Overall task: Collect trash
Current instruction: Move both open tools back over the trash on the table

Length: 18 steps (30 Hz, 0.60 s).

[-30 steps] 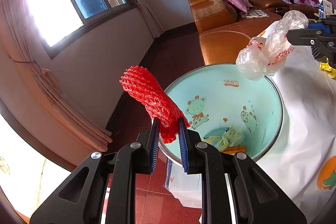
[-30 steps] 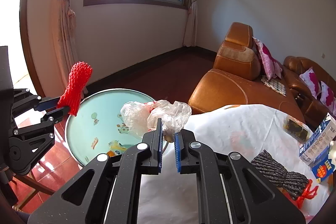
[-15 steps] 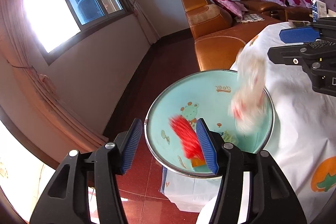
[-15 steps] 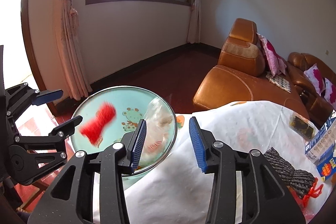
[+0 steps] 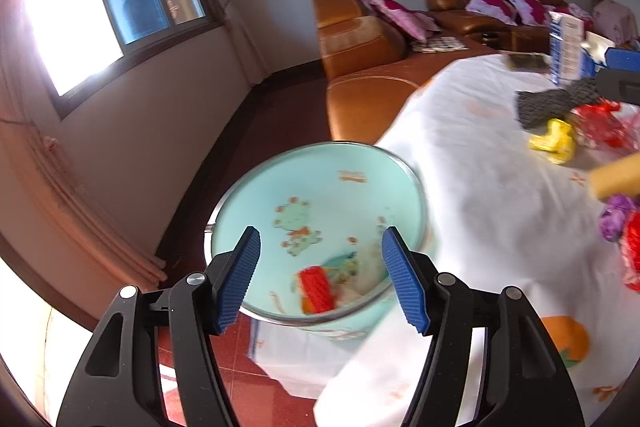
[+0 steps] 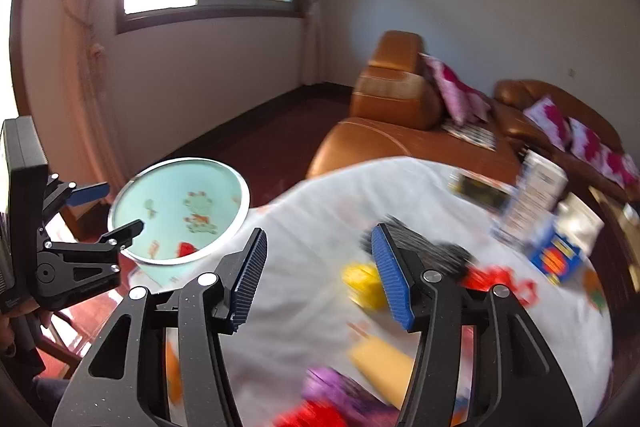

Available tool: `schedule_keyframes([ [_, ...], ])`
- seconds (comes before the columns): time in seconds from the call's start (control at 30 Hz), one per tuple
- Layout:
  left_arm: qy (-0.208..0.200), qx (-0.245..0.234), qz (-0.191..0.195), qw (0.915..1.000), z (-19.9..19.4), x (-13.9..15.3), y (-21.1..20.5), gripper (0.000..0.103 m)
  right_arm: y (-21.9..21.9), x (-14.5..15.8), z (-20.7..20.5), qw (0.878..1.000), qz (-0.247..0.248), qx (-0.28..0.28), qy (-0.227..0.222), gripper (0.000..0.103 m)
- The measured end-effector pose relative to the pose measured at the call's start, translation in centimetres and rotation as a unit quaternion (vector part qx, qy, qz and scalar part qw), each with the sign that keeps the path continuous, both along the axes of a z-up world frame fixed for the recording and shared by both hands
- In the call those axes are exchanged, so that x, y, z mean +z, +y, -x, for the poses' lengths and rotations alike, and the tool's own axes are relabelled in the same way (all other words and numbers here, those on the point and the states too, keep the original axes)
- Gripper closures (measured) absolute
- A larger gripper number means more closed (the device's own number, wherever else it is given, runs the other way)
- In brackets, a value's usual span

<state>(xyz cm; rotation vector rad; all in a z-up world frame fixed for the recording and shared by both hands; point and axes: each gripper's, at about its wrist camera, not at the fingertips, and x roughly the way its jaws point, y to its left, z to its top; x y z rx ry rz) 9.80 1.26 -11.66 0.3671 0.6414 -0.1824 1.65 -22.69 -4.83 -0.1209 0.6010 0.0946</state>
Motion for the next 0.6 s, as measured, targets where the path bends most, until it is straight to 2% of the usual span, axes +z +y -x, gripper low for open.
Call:
schedule_keyframes([
  [0.13,0.008,-0.048,0.016,0.9987,2.6,-0.1,-3.4,0.034,-5.1,-0.7,3.7,0.998,-0.003,-0.065,0.001,0.046],
  [0.27,0.003,-0.092,0.019,0.9956,5.3,0.4,-6.5,0.033,-9.1,-2.3,7.3,0.993,-0.013,-0.117,0.015,0.042],
  [0.5,-0.003,-0.127,-0.001,0.9918,7.7,0.3,-9.2,0.032,-11.7,-4.6,11.3,0.988,-0.041,-0.147,0.027,0.042],
  [0.6,0.004,-0.128,0.009,0.9917,8.2,0.3,-9.6,0.032,-11.9,-5.4,11.9,0.987,-0.045,-0.153,0.03,0.042],
])
